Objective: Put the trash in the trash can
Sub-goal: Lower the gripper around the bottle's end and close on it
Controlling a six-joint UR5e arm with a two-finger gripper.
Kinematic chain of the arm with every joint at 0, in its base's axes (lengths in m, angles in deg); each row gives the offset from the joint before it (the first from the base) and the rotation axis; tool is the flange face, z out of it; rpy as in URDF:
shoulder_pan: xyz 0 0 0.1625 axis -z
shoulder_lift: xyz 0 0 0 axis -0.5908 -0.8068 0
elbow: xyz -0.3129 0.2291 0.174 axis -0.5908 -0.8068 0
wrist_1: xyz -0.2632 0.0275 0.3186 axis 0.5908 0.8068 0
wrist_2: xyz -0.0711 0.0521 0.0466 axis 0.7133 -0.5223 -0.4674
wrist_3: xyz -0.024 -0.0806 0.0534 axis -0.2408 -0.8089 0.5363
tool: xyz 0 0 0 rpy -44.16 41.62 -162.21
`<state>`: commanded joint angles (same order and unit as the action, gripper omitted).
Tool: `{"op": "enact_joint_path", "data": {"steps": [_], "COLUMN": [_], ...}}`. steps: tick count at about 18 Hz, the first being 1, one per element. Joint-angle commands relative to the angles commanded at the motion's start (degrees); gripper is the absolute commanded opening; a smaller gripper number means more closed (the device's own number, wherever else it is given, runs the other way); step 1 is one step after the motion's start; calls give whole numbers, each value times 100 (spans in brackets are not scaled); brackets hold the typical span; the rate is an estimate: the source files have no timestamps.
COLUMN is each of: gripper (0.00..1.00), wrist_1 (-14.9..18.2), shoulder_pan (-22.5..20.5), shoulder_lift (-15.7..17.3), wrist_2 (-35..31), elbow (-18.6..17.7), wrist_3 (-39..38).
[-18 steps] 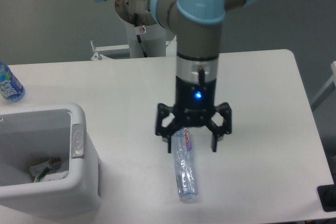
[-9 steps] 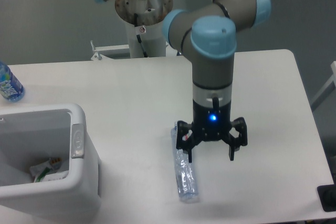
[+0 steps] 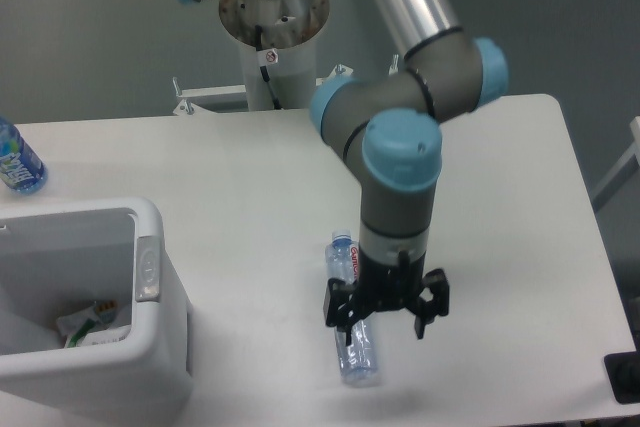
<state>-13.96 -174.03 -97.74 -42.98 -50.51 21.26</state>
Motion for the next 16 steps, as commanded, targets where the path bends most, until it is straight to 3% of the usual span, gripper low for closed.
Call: {"op": "enact_joint_path", "data": {"steps": [16], "gripper": [100], "wrist_1": [-70], "shoulder_pan": [158], "shoulder_lift": [-641], "wrist_2": [-316], "elbow": [17], "wrist_3": [519]}}
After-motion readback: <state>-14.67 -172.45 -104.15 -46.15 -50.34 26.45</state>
